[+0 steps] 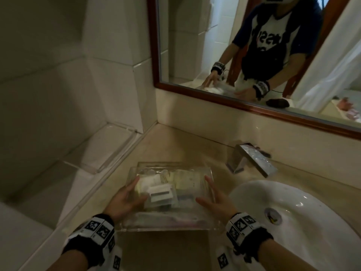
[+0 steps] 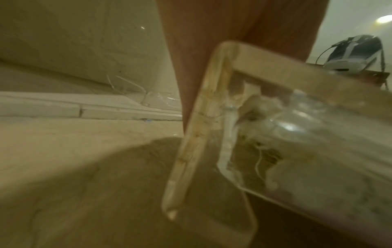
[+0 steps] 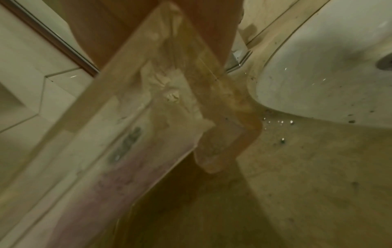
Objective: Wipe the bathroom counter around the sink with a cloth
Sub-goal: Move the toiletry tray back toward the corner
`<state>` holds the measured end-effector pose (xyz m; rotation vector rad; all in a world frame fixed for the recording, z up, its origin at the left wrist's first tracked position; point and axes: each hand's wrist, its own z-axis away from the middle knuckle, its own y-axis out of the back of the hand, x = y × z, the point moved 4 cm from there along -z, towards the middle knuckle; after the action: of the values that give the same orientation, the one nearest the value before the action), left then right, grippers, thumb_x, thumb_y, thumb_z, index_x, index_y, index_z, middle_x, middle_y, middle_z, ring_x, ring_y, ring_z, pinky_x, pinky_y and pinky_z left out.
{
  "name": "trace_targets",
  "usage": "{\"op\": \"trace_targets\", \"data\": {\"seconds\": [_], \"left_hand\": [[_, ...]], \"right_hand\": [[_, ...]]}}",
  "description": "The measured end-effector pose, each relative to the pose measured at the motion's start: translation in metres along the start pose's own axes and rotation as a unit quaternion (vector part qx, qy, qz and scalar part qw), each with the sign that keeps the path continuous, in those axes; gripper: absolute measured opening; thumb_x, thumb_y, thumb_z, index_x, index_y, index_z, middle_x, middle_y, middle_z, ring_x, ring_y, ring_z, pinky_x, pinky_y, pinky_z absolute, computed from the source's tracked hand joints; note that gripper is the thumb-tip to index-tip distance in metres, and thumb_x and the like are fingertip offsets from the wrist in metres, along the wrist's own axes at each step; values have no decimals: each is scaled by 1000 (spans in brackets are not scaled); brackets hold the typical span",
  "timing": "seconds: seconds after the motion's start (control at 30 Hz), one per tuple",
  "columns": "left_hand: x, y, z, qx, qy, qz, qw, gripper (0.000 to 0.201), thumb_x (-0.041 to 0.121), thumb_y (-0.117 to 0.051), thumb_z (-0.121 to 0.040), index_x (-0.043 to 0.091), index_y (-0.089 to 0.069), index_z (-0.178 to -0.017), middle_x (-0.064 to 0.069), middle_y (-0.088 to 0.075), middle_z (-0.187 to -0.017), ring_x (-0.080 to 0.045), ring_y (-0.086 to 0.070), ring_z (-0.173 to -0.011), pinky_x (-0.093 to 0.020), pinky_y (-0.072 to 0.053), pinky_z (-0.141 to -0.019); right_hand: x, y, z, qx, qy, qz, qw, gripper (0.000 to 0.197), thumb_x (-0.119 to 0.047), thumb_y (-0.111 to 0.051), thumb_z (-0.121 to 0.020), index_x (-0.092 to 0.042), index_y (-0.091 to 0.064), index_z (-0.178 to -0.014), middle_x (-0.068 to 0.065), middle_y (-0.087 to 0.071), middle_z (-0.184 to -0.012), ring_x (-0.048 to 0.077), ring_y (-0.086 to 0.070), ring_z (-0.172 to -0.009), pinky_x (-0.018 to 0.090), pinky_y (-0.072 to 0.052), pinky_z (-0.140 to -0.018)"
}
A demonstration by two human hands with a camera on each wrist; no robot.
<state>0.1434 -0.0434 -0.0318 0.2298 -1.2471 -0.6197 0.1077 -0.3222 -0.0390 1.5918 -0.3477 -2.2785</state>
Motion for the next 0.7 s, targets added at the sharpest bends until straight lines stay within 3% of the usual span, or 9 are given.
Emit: {"op": "trace_targets", "data": {"seconds": [0.1,0.2,0.4,0.57,0.7], "left_hand": [[-4,1,-2,11,5,-11,1000,74,30,-64,-86,24,-24,-148,-1,-39,-148,-6,-37,-121,-27,-31,-107],[-9,2,-3,22,7,-12,1000,72,26,-64,-87,22,-26,-148,-2,-40,-147,-8,-38,-125,-26,-31,-107],[-20,4,2,20,15,-32,999,71,22,-65,-86,21,-28,-147,-4,-43,-145,-7,-40,-119,-25,-33,-104],[-24,6,6,10,27,-85,996,76,23,-65,-87,21,-21,-149,-5,-44,-145,-18,-43,-131,-26,-35,-106],[-29,6,7,13,32,-110,993,78,23,-67,-85,20,-22,-149,-6,-45,-145,-21,-44,-132,-27,-35,-106]], "right_hand": [[1,-4,-7,3,6,8,1000,76,-28,-67,-84,-37,-21,-144,-1,-35,-147,6,-37,-119,18,-33,-95],[3,-8,-11,-5,8,6,1000,77,-24,-67,-84,-34,-21,-145,-1,-33,-147,3,-33,-119,16,-31,-96],[9,-19,-13,-22,-8,-14,1000,77,-22,-67,-84,-37,-21,-144,2,-38,-146,10,-41,-120,20,-40,-94],[10,-25,-9,-38,-22,41,998,79,-20,-64,-86,-36,-16,-146,1,-34,-148,18,-38,-132,15,-36,-91],[5,-27,-3,-41,-28,82,995,80,-18,-63,-87,-36,-12,-147,3,-35,-148,19,-41,-132,16,-36,-92]]}}
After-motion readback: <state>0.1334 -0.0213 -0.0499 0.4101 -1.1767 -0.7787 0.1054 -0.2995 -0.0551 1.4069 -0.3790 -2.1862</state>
